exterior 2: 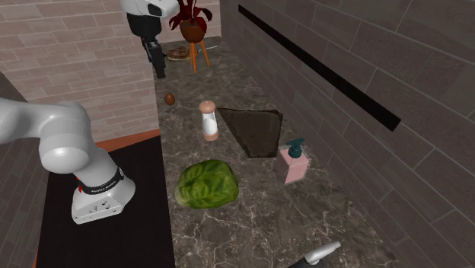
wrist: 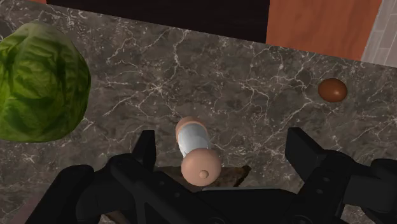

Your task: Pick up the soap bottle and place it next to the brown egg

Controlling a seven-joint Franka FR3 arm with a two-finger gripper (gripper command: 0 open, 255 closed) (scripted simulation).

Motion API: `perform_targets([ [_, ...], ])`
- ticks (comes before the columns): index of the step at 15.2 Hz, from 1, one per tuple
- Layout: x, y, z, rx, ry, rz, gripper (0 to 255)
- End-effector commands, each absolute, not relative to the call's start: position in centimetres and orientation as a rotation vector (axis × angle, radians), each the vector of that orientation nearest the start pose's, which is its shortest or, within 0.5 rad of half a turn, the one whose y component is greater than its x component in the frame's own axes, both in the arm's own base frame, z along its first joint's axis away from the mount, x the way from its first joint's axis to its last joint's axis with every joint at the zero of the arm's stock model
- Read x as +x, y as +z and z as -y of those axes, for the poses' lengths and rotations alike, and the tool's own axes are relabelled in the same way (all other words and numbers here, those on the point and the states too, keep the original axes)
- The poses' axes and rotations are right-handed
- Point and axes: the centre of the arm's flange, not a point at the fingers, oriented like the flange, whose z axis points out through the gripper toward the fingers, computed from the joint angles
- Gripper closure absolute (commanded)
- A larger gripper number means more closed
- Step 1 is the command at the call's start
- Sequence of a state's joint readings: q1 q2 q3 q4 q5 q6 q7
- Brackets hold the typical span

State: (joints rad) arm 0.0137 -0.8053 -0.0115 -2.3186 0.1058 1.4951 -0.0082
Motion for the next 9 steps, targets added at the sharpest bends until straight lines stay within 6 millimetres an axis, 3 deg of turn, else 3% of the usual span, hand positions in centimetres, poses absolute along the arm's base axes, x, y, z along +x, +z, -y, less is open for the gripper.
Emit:
perform_targets([
  [1,29.4,60.8,-1.1,-3.027,0.027,0.032,0],
  [9,36.7,56.9,5.4,-3.049,0.052,0.042,0],
])
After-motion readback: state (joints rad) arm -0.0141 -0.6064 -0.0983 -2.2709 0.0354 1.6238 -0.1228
